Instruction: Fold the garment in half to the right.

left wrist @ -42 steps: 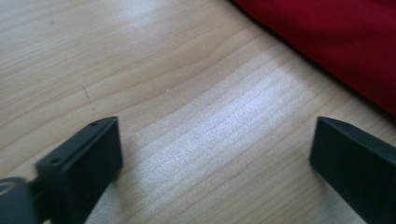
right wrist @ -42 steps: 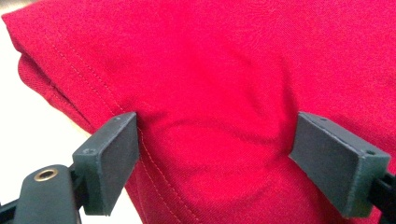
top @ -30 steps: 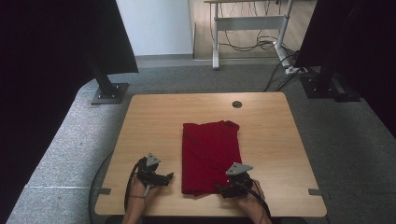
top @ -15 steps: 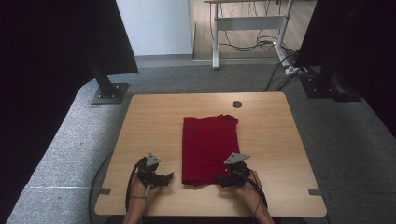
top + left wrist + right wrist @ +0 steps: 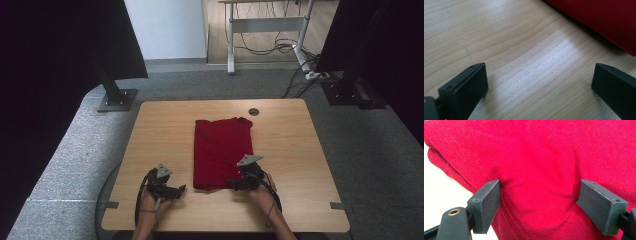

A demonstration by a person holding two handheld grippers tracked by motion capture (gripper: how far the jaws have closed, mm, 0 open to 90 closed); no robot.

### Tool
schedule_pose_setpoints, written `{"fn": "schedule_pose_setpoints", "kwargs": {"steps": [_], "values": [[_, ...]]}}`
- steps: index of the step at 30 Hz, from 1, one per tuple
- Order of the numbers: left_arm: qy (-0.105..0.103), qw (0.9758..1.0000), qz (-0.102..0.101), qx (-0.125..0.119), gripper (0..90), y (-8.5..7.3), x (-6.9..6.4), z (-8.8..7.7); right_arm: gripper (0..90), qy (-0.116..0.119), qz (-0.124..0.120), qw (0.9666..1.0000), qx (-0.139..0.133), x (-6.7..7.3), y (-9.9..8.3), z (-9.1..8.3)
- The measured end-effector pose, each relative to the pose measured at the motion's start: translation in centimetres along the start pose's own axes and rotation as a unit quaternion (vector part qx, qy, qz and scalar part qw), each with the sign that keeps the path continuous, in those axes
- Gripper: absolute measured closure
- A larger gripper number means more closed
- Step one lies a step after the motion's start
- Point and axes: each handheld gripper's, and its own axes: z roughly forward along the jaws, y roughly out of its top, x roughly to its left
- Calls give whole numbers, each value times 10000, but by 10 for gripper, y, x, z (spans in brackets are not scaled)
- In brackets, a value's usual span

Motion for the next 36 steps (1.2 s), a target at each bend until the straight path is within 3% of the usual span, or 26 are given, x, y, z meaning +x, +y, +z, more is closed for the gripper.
{"fn": "schedule_pose_setpoints", "kwargs": {"steps": [21,28,36], "values": [[-1,10000,-7,-2,4,0,0,0,194,-3,10,10000,-79,-37,24,24],[-3,10000,-7,-3,4,0,0,0,191,-3,70,9998,-168,-40,26,28],[-3,10000,-7,-2,4,0,0,0,163,131,153,9991,-364,-40,25,18]]}}
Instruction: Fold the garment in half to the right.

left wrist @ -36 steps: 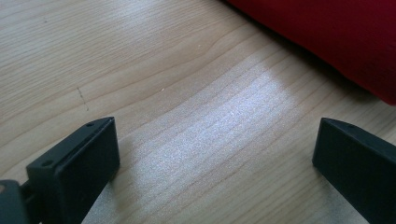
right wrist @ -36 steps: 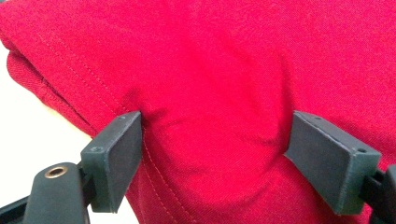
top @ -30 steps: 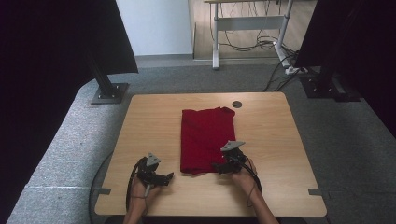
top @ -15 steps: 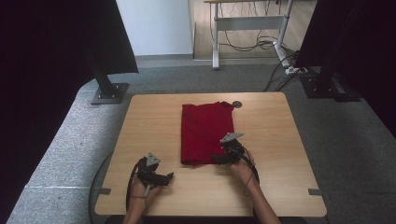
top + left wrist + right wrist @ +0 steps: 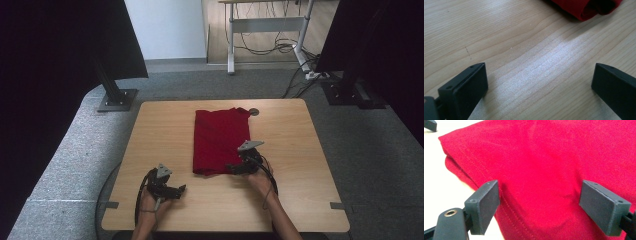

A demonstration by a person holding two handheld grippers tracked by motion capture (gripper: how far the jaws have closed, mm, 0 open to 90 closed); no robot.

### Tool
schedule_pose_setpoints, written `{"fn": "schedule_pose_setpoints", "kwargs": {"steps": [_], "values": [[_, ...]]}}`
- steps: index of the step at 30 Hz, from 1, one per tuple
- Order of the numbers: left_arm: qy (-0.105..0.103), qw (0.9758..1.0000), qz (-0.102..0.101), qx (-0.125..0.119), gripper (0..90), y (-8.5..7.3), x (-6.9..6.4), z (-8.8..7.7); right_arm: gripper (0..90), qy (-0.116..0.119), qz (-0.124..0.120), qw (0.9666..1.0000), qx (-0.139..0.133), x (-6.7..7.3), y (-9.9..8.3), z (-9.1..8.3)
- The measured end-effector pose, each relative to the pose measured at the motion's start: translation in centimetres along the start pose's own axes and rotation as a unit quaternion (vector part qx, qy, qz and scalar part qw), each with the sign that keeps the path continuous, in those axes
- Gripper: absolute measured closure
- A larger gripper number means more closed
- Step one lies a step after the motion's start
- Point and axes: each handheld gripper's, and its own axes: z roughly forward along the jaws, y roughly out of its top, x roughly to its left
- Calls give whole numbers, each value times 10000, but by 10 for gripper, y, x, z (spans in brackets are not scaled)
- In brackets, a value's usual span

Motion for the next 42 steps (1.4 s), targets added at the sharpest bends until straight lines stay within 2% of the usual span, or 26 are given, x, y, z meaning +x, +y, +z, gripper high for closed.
{"fn": "schedule_pose_setpoints", "kwargs": {"steps": [6,12,20,42], "values": [[-3,10000,-1,-3,4,0,0,0,146,15,-157,9999,-71,7,2,-13],[-3,10000,1,-2,4,0,0,0,137,37,-193,9998,-73,10,-6,-23],[-2,10000,2,-2,4,0,0,0,130,52,-43,9998,-173,8,-18,-39],[0,10000,2,-2,4,0,0,0,108,-2,68,9993,-377,10,-42,-82]]}}
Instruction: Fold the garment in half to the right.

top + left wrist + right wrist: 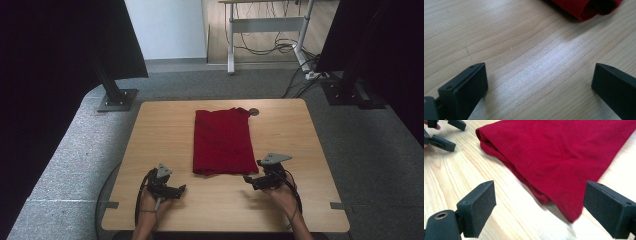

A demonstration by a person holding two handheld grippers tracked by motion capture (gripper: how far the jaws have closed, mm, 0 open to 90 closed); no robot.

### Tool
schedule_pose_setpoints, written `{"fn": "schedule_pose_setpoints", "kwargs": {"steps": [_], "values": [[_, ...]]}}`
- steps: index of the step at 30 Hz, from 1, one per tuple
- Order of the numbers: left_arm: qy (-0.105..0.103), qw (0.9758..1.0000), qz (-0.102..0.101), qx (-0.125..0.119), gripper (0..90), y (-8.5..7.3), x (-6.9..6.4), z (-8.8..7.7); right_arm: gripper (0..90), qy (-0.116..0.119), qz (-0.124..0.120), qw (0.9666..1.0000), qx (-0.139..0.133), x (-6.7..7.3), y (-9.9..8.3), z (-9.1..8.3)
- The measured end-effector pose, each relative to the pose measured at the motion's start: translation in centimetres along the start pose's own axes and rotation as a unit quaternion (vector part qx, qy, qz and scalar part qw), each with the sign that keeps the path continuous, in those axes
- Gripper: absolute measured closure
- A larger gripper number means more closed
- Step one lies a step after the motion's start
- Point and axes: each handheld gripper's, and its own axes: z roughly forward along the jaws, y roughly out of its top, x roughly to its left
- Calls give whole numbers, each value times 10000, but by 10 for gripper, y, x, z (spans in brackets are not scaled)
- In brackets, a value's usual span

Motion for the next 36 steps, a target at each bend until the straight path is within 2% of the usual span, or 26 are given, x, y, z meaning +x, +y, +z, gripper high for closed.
{"fn": "schedule_pose_setpoints", "kwargs": {"steps": [21,28,33,36], "values": [[0,10000,1,-1,4,0,0,0,97,-257,104,9995,-163,-2,-29,-52],[2,10000,-2,-1,4,0,0,0,91,-459,312,9984,-143,-10,-51,-68],[5,10000,-6,-2,4,0,0,0,91,-616,439,9971,-34,-15,-68,-74],[10,10000,-10,-2,4,0,0,0,92,-766,510,9956,180,-19,-83,-77]]}}
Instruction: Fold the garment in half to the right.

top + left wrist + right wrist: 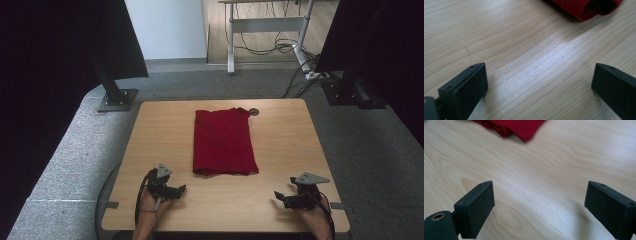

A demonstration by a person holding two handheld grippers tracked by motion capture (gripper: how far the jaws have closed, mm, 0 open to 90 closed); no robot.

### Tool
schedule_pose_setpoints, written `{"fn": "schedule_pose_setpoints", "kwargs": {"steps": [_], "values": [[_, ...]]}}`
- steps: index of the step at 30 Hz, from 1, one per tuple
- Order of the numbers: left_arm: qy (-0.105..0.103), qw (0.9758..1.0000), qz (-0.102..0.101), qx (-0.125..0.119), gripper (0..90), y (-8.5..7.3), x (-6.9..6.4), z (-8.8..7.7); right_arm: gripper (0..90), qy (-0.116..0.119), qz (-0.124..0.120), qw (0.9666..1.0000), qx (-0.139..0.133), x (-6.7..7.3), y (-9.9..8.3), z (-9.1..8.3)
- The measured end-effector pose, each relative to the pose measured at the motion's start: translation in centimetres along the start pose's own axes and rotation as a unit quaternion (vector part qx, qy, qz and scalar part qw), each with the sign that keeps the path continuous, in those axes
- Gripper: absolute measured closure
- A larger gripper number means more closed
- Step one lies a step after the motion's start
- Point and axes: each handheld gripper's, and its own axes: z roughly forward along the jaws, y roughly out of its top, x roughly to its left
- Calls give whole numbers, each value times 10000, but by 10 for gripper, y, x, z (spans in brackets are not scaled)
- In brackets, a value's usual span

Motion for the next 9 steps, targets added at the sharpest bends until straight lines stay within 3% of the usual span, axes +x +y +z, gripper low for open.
{"fn": "schedule_pose_setpoints", "kwargs": {"steps": [4,6,9], "values": [[2,10000,-3,1,4,0,0,0,86,-156,-43,9997,169,-2,-3,-2],[1,10000,-4,1,4,0,0,0,80,-230,-67,9988,426,-2,-3,0],[1,10000,-7,1,4,0,0,0,70,-390,-268,9975,522,2,-3,2]]}}
